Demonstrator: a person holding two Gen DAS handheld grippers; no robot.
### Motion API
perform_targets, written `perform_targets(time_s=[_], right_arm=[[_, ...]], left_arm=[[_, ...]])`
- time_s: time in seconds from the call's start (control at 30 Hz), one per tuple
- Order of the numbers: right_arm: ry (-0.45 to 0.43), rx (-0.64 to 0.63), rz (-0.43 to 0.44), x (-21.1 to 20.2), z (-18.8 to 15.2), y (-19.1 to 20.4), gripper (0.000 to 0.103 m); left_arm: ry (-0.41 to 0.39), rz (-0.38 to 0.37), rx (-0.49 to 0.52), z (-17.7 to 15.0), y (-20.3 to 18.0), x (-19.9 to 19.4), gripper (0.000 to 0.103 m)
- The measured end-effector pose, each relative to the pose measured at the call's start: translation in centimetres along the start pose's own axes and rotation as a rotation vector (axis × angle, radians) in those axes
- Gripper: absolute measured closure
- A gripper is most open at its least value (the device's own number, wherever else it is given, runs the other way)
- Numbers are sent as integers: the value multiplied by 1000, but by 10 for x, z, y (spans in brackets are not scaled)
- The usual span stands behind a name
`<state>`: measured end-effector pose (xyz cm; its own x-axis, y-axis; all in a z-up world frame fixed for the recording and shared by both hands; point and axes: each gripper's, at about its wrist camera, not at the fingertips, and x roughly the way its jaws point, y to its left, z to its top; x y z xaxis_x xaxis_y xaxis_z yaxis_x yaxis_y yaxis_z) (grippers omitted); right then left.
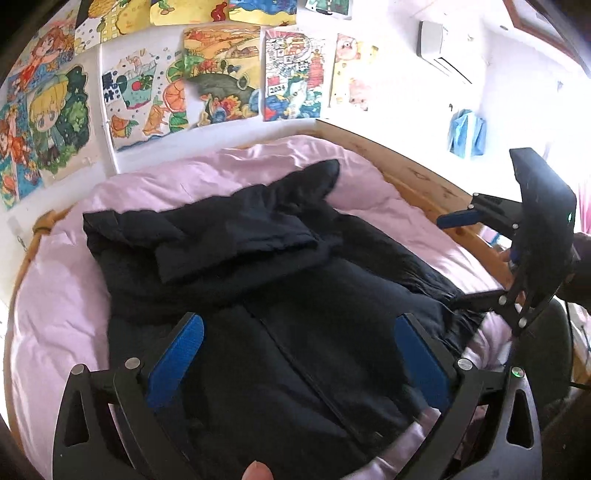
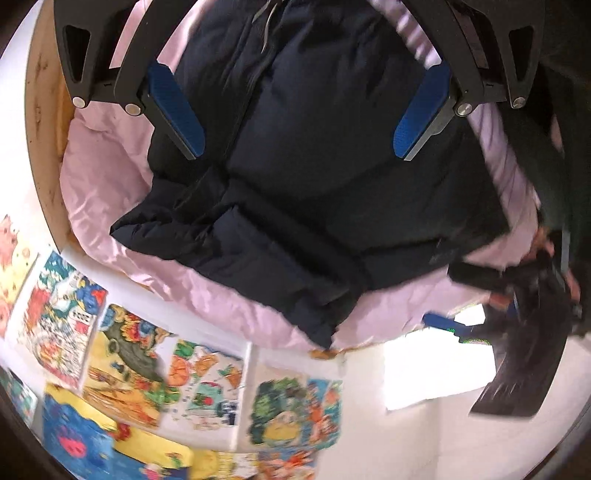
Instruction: Fold large clothes
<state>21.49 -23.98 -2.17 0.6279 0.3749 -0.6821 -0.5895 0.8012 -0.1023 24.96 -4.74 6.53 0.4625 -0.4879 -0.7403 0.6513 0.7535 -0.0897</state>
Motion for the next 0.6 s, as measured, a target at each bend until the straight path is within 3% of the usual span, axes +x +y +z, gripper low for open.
perform_targets(time_s=[0.2, 0.3, 0.43, 0.6], right_arm=[[65, -101, 4, 0, -35, 37, 0], [86, -124, -17, 6, -51, 47, 0], [137, -219, -80, 18, -77, 63, 0], [201, -335, -152, 35, -108, 79, 0]], left_arm=[[4, -7, -121, -28, -6, -6, 1], [-3, 87, -132, -42, -9, -7, 1], [52, 239, -75, -68, -21, 2, 1], [107, 285, 6, -93, -36, 17, 1]])
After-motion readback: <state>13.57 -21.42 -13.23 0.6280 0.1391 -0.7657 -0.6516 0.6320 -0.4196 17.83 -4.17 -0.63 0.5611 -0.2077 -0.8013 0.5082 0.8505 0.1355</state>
